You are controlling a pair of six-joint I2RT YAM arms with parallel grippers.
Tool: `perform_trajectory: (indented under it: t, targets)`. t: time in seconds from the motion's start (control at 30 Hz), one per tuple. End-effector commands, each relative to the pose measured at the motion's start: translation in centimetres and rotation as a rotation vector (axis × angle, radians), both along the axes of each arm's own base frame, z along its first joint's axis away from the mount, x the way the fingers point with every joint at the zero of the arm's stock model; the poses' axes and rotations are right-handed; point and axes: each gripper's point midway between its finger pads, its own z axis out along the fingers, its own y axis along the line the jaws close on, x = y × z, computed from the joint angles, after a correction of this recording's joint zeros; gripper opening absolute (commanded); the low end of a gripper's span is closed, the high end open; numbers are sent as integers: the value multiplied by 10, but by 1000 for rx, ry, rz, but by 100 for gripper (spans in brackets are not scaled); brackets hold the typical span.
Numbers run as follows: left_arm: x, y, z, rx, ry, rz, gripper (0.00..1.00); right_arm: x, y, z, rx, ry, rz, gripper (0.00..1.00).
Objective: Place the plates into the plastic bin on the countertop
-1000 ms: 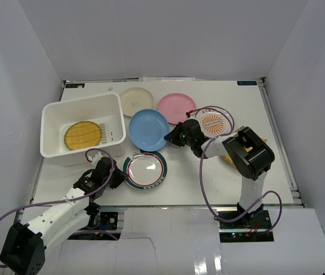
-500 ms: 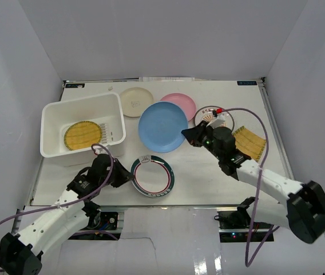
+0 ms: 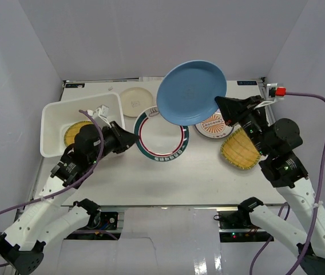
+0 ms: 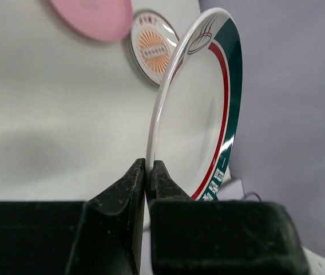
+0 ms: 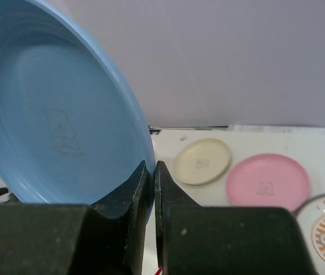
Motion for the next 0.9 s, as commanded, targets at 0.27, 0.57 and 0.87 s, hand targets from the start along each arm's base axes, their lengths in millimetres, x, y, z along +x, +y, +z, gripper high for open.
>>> perform_trajectory:
  t: [0.27, 0.57, 0.87]
  targets:
    - [101, 164, 28, 156, -102, 606, 0, 16, 76, 17, -25, 15, 278, 8]
    - [104, 247, -43, 139, 96, 856, 0, 54, 181, -22, -146, 124, 384, 8]
    - [75, 267, -90, 199, 208, 972, 55, 96, 289, -81, -191, 246, 388, 8]
